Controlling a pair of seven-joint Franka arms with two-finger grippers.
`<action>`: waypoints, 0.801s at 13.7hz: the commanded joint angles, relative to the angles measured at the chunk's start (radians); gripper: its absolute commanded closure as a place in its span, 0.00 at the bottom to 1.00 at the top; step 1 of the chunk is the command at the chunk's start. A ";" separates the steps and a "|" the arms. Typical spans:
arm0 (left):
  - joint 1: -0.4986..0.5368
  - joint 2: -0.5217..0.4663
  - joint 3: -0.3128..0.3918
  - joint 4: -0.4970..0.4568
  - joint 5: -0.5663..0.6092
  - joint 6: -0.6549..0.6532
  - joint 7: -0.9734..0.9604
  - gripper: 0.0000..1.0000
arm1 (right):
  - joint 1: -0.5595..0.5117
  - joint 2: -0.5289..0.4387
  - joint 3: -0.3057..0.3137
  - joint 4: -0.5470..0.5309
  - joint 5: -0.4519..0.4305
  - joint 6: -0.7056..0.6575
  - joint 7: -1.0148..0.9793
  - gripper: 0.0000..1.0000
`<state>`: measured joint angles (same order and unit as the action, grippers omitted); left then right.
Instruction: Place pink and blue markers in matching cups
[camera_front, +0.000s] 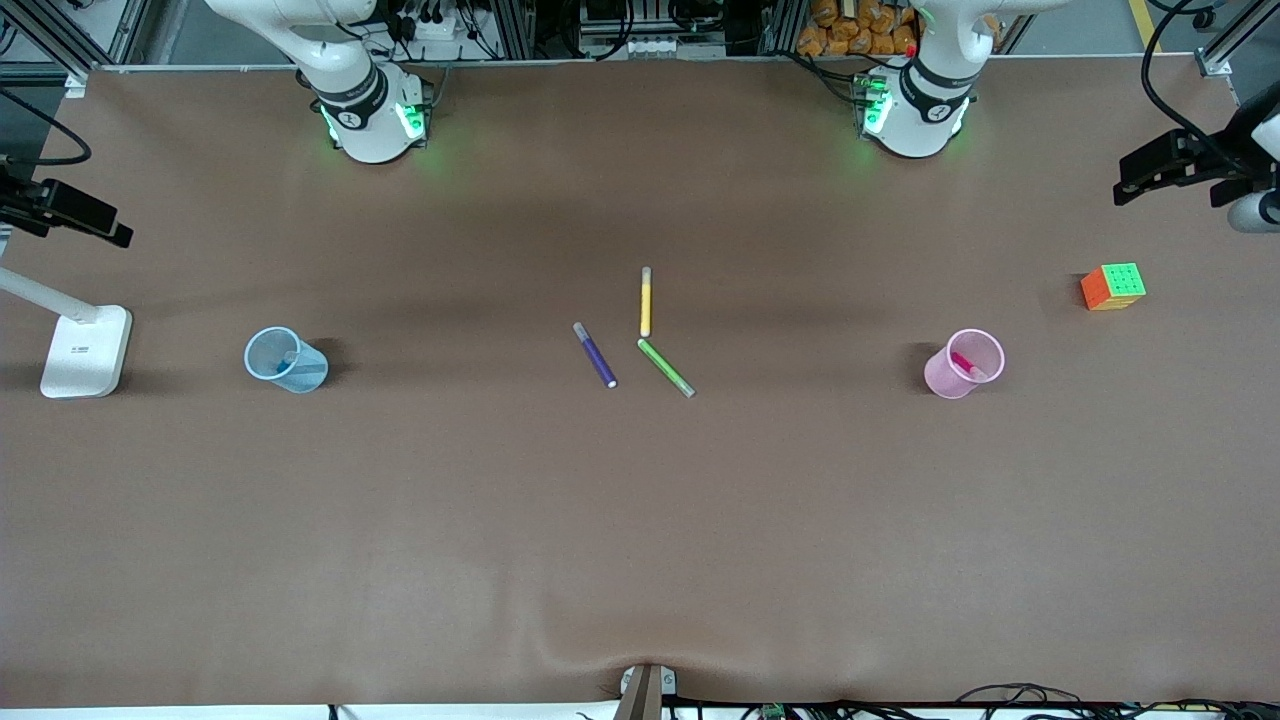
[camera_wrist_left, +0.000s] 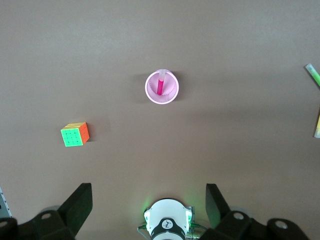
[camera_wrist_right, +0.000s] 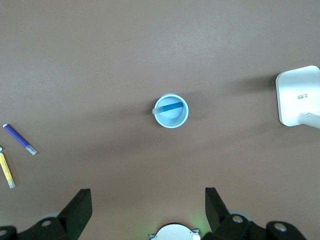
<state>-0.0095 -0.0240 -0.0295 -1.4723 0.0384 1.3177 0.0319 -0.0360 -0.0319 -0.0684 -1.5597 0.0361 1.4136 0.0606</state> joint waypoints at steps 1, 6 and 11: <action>-0.017 -0.021 0.049 -0.031 -0.018 0.052 0.087 0.00 | 0.002 -0.008 0.009 0.009 -0.002 -0.013 0.011 0.00; -0.023 -0.021 0.062 -0.045 -0.018 0.048 0.097 0.00 | 0.002 -0.005 0.007 0.009 -0.002 -0.010 0.011 0.00; -0.027 -0.014 0.057 -0.048 -0.020 0.055 -0.011 0.00 | 0.001 -0.006 0.005 0.009 -0.002 -0.012 0.011 0.00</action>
<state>-0.0244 -0.0255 0.0192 -1.5017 0.0377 1.3571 0.0816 -0.0330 -0.0319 -0.0646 -1.5591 0.0361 1.4136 0.0608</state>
